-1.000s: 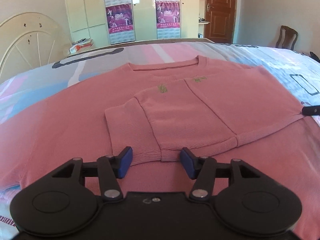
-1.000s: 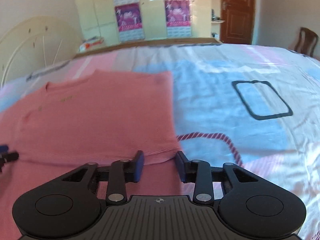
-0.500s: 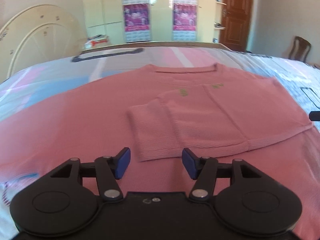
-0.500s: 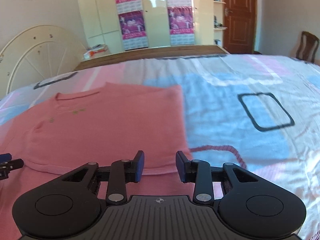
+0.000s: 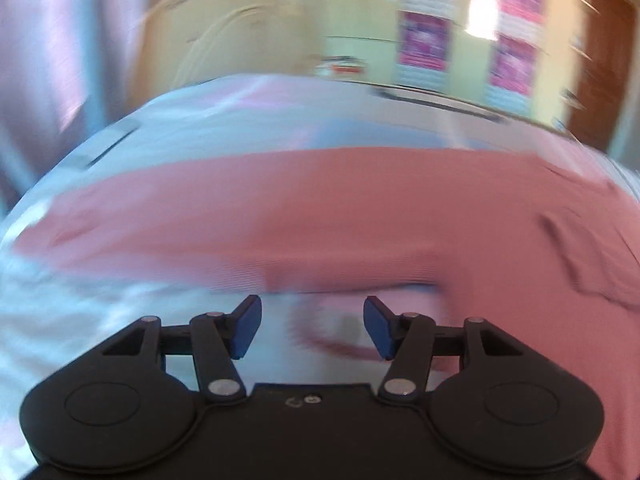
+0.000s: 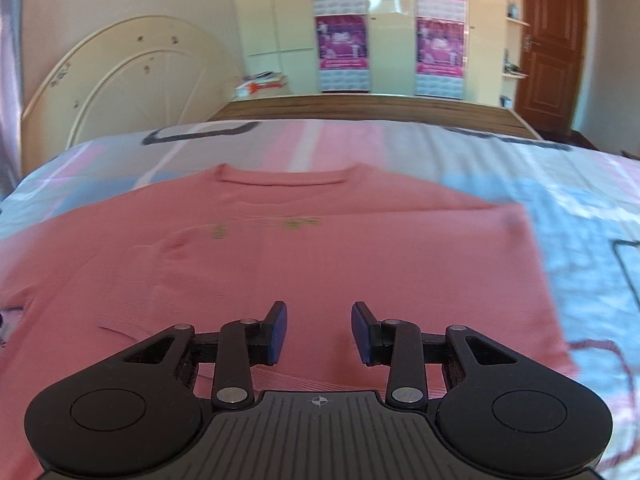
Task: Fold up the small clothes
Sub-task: 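Move the left gripper to the other sleeve cuff, then grasp the cuff with the left gripper and fold the sleeve across the front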
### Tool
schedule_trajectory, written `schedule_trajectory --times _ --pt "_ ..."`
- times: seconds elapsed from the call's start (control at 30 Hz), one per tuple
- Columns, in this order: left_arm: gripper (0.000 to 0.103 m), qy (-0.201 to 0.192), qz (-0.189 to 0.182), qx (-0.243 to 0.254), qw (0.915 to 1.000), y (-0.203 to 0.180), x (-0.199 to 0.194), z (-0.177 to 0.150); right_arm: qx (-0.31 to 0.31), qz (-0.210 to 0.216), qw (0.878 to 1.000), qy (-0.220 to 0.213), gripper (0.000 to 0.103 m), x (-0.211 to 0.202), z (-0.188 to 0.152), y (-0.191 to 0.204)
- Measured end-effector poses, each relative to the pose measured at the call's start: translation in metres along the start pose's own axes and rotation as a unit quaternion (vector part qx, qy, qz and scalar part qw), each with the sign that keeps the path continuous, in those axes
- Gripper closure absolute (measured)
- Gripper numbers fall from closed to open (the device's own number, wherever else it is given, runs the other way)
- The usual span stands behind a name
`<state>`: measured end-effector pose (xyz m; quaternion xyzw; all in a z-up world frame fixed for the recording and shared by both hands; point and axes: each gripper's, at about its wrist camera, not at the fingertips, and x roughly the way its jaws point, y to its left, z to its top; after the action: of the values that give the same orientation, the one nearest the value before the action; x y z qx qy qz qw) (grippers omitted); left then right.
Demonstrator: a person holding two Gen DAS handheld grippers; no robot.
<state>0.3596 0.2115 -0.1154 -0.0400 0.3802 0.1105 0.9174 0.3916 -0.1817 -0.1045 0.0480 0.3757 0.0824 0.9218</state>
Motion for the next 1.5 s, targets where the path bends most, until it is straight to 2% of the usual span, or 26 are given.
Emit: schedule_trajectory --times 0.13,0.23,0.33,0.5,0.63,0.7,0.73,0.77,0.83,0.87,0.9,0.97,1.07,1.2,1.27,1.4,1.5 --pt "0.052 -0.002 0.026 -0.111 0.9935 0.079 0.006 0.004 -0.016 0.011 1.000 0.004 0.067 0.016 0.003 0.029" --pt "0.055 -0.009 0.034 -0.185 0.9822 0.127 0.009 0.005 -0.022 0.013 1.000 0.006 0.067 0.024 0.006 0.043" --pt "0.056 -0.022 0.019 -0.256 0.9661 0.164 0.016 0.006 -0.028 0.009 1.000 0.008 0.067 0.030 0.008 0.051" --pt "0.056 -0.052 -0.006 -0.331 0.9420 0.198 0.028 0.006 -0.006 -0.003 1.000 0.011 0.067 0.036 0.014 0.048" --pt "0.056 -0.068 -0.007 -0.361 0.9302 0.207 0.039 0.014 0.023 -0.012 1.000 0.013 0.067 0.037 0.021 0.038" --pt "0.056 -0.080 -0.017 -0.391 0.9168 0.216 0.038 0.010 0.025 -0.017 0.999 0.012 0.067 0.035 0.023 0.035" --pt "0.057 -0.090 -0.025 -0.415 0.9048 0.222 0.038 0.006 0.026 -0.019 0.999 0.011 0.067 0.034 0.024 0.033" --pt "0.059 -0.097 -0.029 -0.433 0.8955 0.226 0.038 0.003 0.028 -0.021 0.999 0.010 0.067 0.032 0.024 0.030" --pt "0.070 -0.103 -0.027 -0.455 0.8842 0.231 0.048 0.004 0.034 -0.024 0.999 0.008 0.067 0.027 0.023 0.024" --pt "0.086 -0.096 -0.028 -0.456 0.8843 0.232 0.049 0.005 0.038 -0.025 0.999 0.008 0.067 0.027 0.023 0.022" --pt "0.093 -0.084 -0.031 -0.443 0.8918 0.230 0.052 0.008 0.041 -0.027 0.999 0.007 0.067 0.026 0.023 0.019" --pt "0.094 -0.079 -0.031 -0.406 0.9097 0.219 0.050 0.018 0.048 -0.029 0.998 0.005 0.067 0.024 0.022 0.012" --pt "0.094 -0.094 -0.040 -0.317 0.9428 0.183 0.037 0.039 0.060 -0.029 0.998 0.002 0.067 0.021 0.021 0.003" --pt "0.094 -0.100 -0.086 -0.211 0.9685 0.107 0.023 0.064 0.066 -0.027 0.997 -0.002 0.067 0.017 0.020 -0.007" --pt "0.094 -0.102 -0.114 -0.164 0.9744 0.062 0.016 0.073 0.071 -0.025 0.997 -0.003 0.067 0.014 0.019 -0.013" --pt "0.094 -0.095 -0.175 -0.089 0.9760 -0.032 0.005 0.081 0.084 -0.021 0.996 -0.008 0.067 0.005 0.018 -0.026" --pt "0.094 -0.074 -0.206 -0.022 0.9755 -0.109 0.004 0.081 0.093 -0.018 0.995 -0.010 0.067 -0.004 0.015 -0.036"
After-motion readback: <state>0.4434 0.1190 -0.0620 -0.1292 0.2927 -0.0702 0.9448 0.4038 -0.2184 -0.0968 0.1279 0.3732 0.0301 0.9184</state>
